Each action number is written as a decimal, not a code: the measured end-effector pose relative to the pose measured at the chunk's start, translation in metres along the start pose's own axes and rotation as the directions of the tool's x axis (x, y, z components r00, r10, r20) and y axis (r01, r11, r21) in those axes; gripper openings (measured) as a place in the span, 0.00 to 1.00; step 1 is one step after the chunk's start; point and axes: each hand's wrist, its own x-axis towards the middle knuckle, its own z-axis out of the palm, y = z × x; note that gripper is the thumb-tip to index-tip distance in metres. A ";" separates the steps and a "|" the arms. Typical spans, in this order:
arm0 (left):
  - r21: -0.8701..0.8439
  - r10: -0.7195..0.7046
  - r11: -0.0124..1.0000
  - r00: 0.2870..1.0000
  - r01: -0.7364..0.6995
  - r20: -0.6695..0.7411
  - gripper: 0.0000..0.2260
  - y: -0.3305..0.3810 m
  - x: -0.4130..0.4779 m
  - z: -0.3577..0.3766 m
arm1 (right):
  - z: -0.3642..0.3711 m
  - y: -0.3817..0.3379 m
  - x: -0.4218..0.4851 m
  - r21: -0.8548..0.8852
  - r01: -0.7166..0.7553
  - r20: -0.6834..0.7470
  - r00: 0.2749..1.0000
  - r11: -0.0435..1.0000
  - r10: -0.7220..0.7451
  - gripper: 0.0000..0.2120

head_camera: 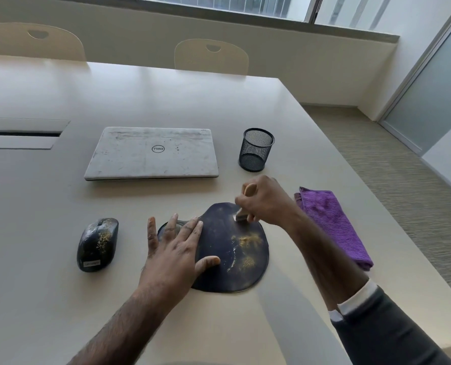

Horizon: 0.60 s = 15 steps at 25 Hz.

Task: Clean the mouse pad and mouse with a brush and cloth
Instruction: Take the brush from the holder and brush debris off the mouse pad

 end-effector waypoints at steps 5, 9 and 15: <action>0.025 -0.005 1.000 1.000 0.004 0.027 0.44 0.000 0.000 -0.002 | 0.003 0.001 -0.003 0.027 0.022 -0.013 1.000 0.999 -0.022 0.11; 0.009 -0.001 1.000 1.000 0.001 0.024 0.44 0.000 0.000 -0.003 | 0.009 0.001 -0.010 -0.042 0.076 0.040 0.996 0.996 -0.074 0.12; 0.014 -0.006 1.000 0.999 0.006 0.035 0.45 0.000 -0.001 -0.005 | 0.010 -0.002 -0.019 -0.014 0.103 0.078 0.992 0.995 -0.102 0.11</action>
